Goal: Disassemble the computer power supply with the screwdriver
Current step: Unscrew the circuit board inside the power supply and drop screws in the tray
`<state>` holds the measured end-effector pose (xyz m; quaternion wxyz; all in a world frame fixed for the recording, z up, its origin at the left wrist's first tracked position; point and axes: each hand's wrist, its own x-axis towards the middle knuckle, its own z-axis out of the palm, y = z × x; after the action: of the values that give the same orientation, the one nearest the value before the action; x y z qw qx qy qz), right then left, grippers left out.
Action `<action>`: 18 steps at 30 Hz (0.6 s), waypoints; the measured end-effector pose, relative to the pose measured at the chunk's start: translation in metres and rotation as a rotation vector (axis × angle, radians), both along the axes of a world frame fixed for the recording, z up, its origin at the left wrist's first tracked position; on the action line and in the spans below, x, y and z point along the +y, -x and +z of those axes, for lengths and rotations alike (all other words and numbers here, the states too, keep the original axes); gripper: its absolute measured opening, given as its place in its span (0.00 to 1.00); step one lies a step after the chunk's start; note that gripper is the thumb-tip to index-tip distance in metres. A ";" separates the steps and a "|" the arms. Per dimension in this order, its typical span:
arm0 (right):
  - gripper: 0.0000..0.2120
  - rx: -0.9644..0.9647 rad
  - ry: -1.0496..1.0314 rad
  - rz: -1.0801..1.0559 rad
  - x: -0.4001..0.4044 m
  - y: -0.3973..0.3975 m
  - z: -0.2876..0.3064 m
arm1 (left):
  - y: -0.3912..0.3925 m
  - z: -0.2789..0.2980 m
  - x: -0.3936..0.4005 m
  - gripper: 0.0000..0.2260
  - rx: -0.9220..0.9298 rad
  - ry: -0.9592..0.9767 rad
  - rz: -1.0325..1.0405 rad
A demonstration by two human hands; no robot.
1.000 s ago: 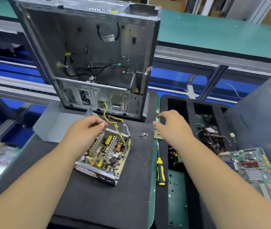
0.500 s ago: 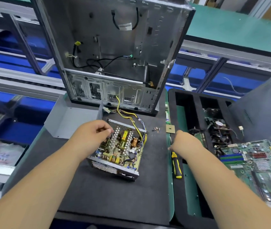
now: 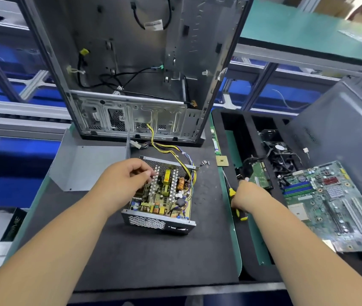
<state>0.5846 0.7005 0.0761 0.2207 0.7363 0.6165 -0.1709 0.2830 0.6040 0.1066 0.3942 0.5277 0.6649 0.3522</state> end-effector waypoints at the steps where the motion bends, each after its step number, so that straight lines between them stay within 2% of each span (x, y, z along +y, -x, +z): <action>1: 0.14 0.052 -0.074 -0.026 -0.001 -0.002 0.001 | 0.003 -0.001 0.000 0.13 -0.019 -0.008 0.003; 6: 0.07 0.407 -0.540 -0.113 -0.005 0.003 0.033 | 0.015 -0.001 0.004 0.12 -0.016 -0.114 0.041; 10: 0.06 0.860 -0.704 -0.111 -0.010 0.027 0.067 | 0.024 0.003 0.009 0.12 0.047 -0.218 0.041; 14: 0.05 1.236 -0.621 -0.034 -0.022 0.060 0.096 | 0.032 0.002 0.008 0.10 0.135 -0.288 0.055; 16: 0.04 1.309 -0.512 0.046 -0.028 0.073 0.103 | 0.036 -0.001 0.006 0.10 0.162 -0.303 0.039; 18: 0.05 1.296 -0.403 0.132 -0.032 0.084 0.105 | 0.040 -0.002 0.004 0.10 0.220 -0.311 -0.013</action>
<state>0.5007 0.6684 0.1816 -0.3245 0.4729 0.6874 -0.4455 0.2430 0.6077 0.1051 0.2352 0.6221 0.6379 0.3883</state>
